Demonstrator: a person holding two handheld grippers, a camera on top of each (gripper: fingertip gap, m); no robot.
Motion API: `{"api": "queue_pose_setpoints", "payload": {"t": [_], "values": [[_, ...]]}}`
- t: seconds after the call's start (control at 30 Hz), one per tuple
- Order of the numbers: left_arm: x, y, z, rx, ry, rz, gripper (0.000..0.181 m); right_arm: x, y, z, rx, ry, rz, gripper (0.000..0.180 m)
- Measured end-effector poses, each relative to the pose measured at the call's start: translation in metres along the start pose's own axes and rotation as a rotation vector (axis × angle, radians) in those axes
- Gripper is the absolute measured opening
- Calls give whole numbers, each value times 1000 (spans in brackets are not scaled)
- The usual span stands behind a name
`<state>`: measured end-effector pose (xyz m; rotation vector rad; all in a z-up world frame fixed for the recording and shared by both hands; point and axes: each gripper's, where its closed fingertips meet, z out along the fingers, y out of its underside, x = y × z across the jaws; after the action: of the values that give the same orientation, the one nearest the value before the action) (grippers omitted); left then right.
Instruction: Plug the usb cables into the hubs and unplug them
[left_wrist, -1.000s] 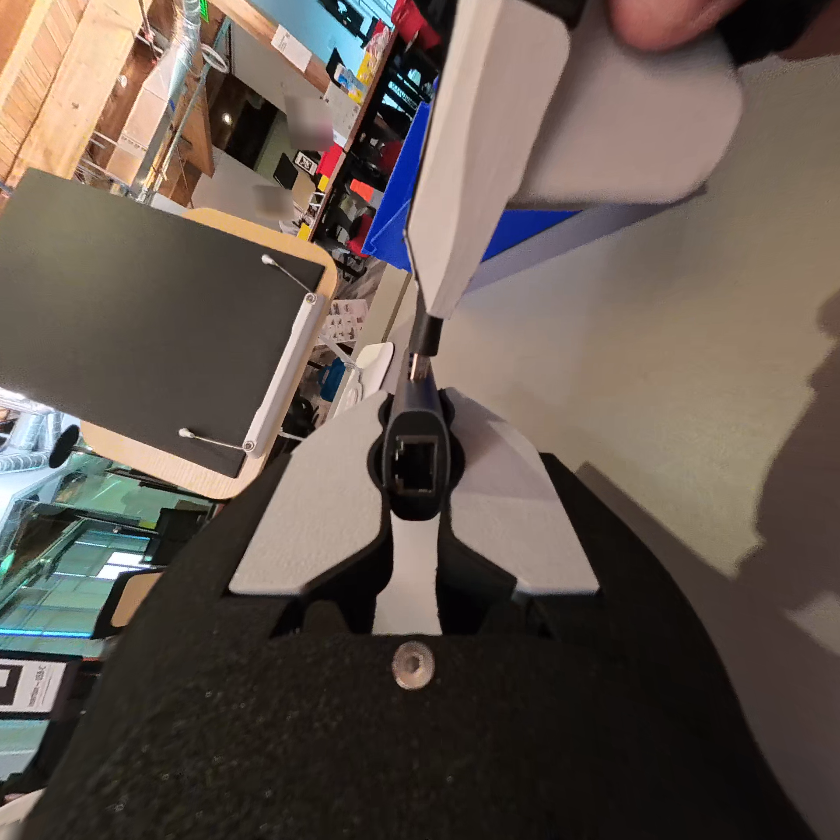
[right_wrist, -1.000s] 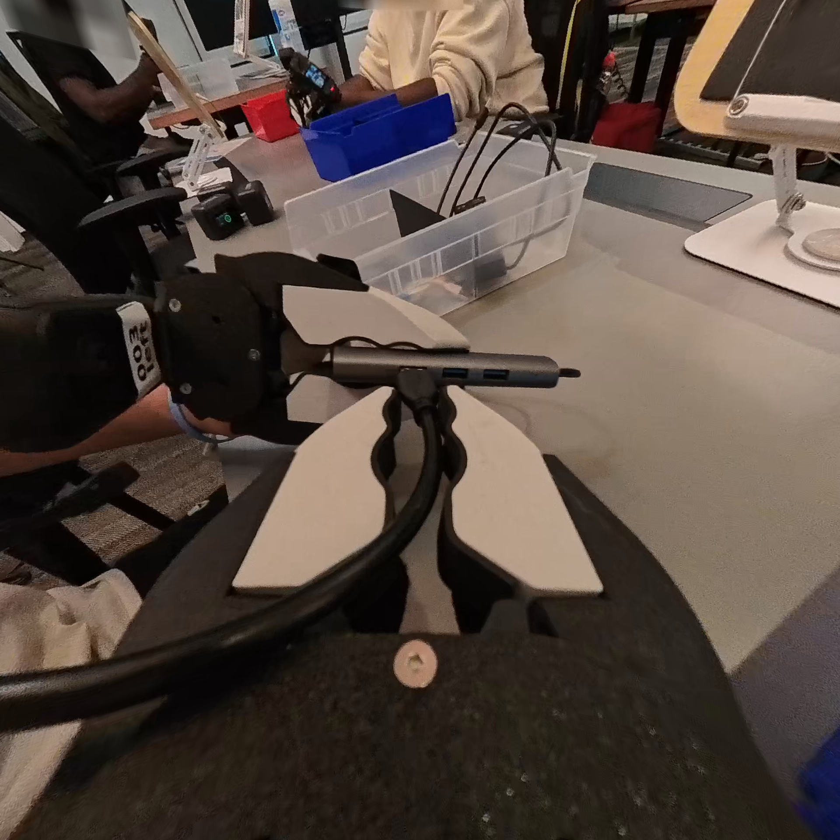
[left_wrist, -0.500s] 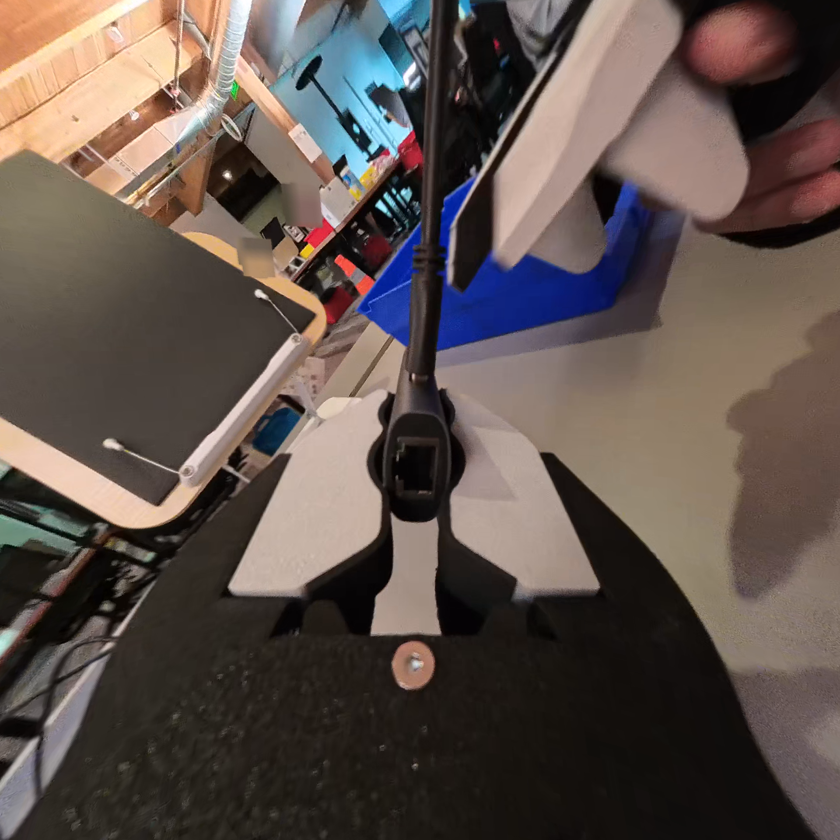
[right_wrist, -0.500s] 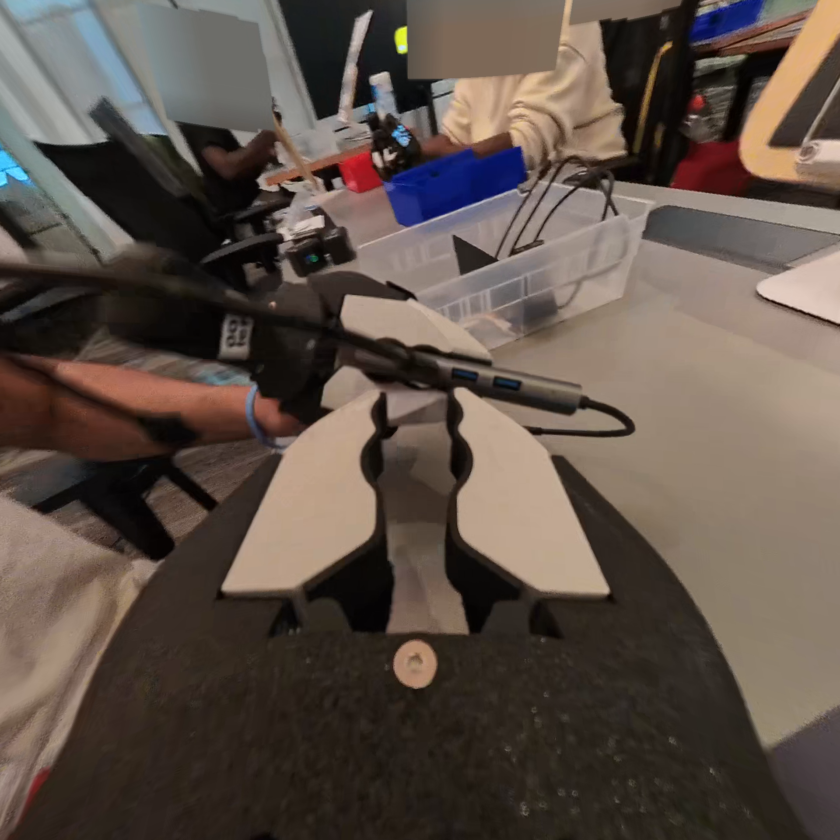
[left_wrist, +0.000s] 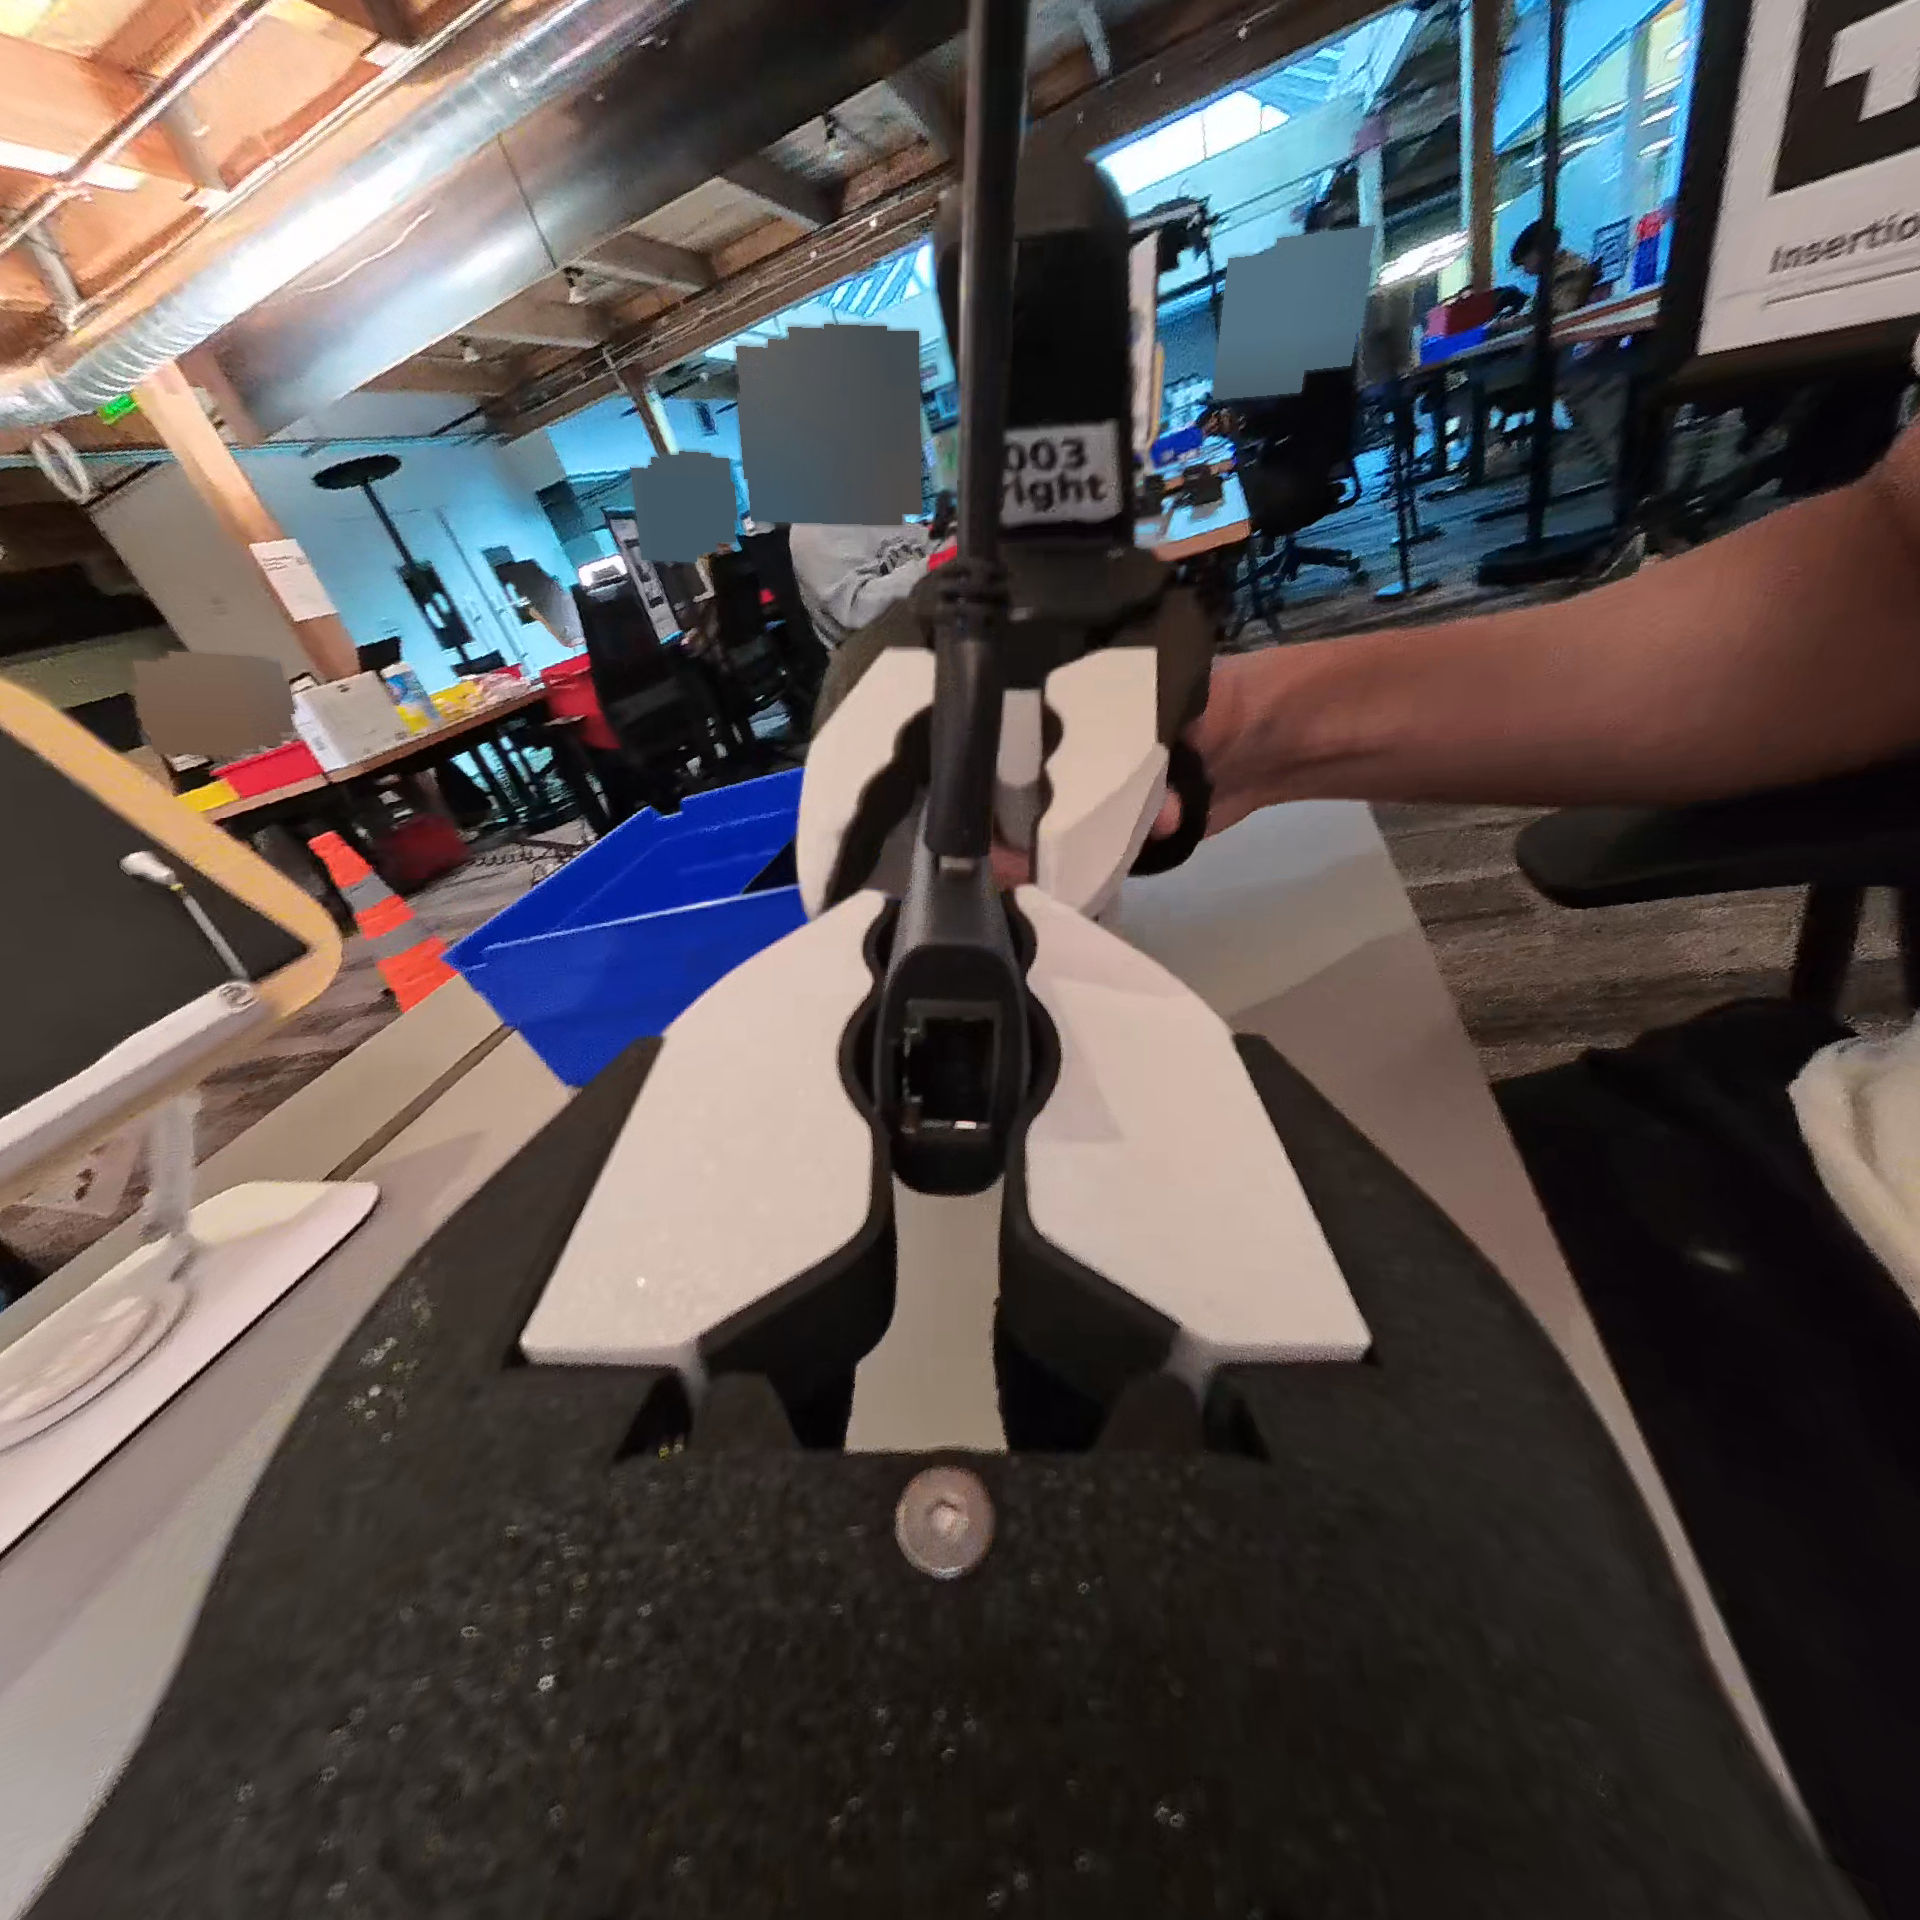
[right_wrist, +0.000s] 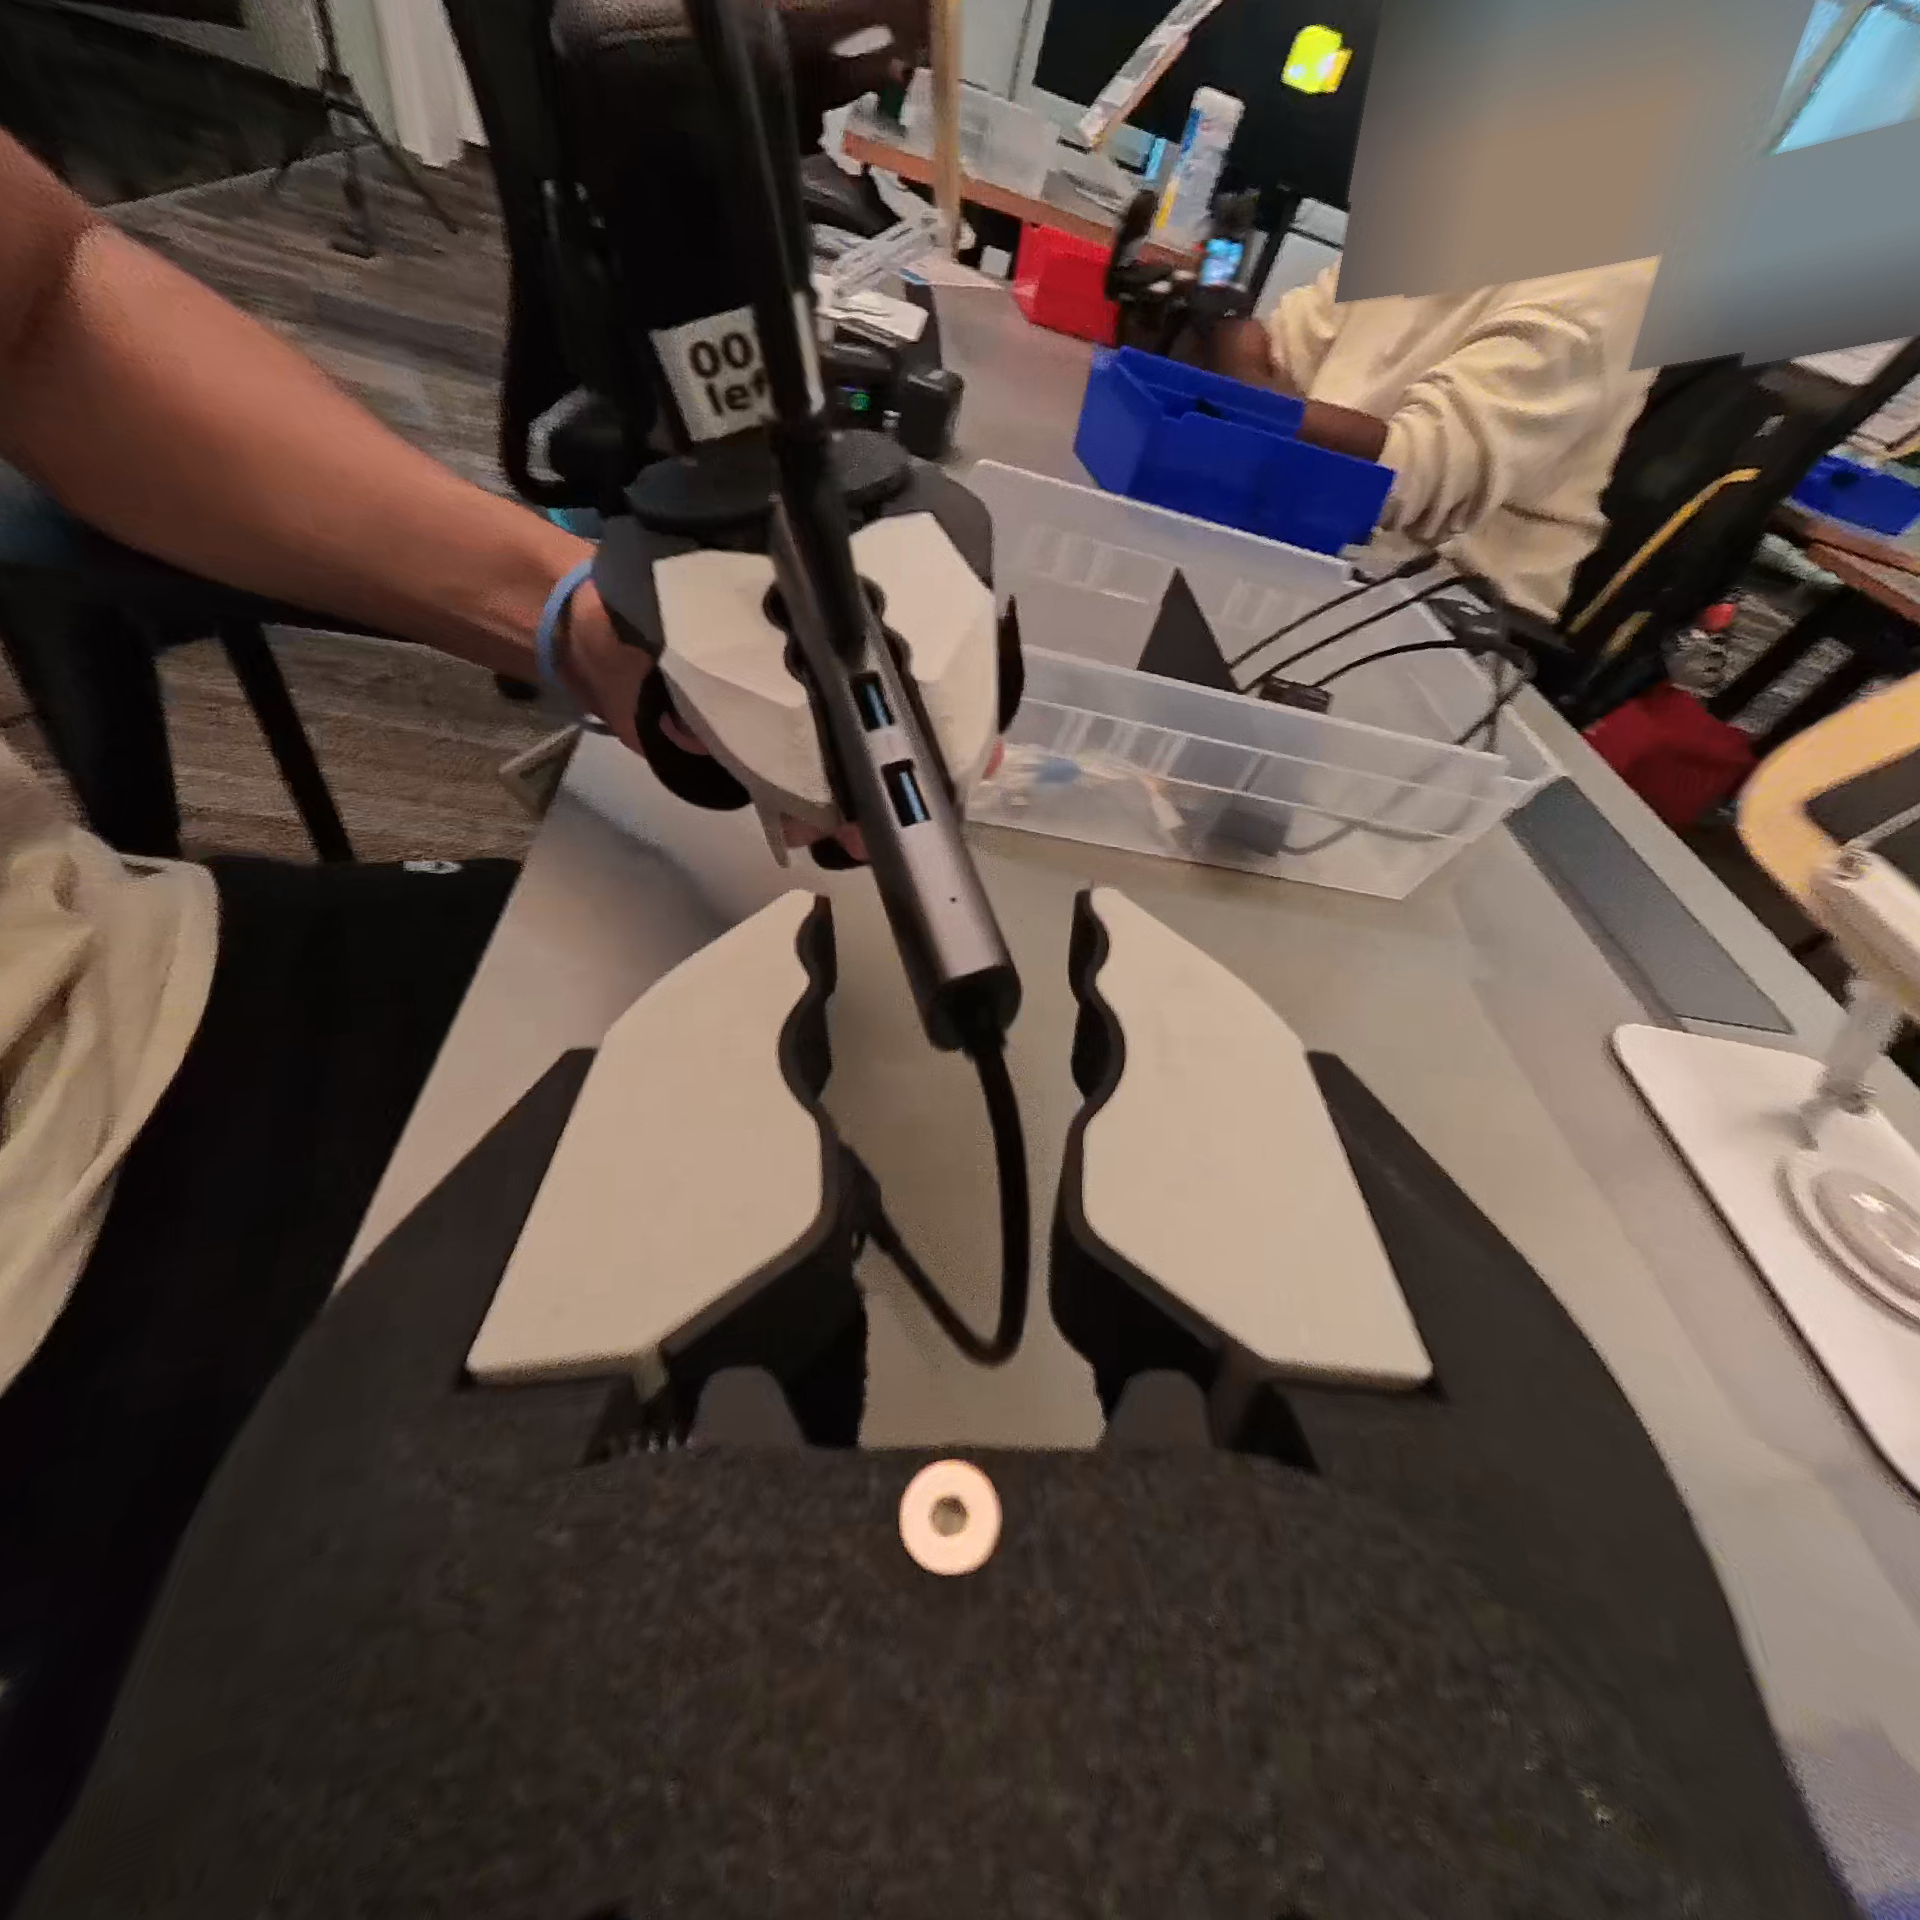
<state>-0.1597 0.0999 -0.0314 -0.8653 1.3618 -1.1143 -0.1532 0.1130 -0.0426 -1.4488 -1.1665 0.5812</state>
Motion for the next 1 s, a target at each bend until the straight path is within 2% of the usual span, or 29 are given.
{"api": "queue_pose_setpoints", "payload": {"t": [0.07,0.17,0.23,0.37,0.5,0.6,0.7,0.77,0.83,1.0], "values": [[7,-1,3,6,29,-7,17,-10,-1,4,12,-51,-7,22],[9,-2,3,22,50,-78,20,-16,-3,1,43,-62,-15,19],[0,2,1,14,20,-158,32,-11,-2,-1,32,-22,-1,18],[-22,34,-10,-105,-128,-301,37,38,-13,-24,34,216,-4,17],[-18,41,-16,-160,-227,-336,38,107,-30,-50,-146,573,-161,18],[6,46,-20,-194,-237,-479,60,138,-33,-43,-283,739,-323,18],[20,39,-36,-198,-272,-584,58,147,-4,-7,-382,756,-419,18],[17,34,-57,-187,-344,-586,50,140,34,21,-439,707,-423,17],[11,36,-81,-221,-431,-560,50,133,73,39,-514,669,-425,18],[-20,47,-146,-348,-643,-522,44,125,136,45,-588,623,-367,17]]}}
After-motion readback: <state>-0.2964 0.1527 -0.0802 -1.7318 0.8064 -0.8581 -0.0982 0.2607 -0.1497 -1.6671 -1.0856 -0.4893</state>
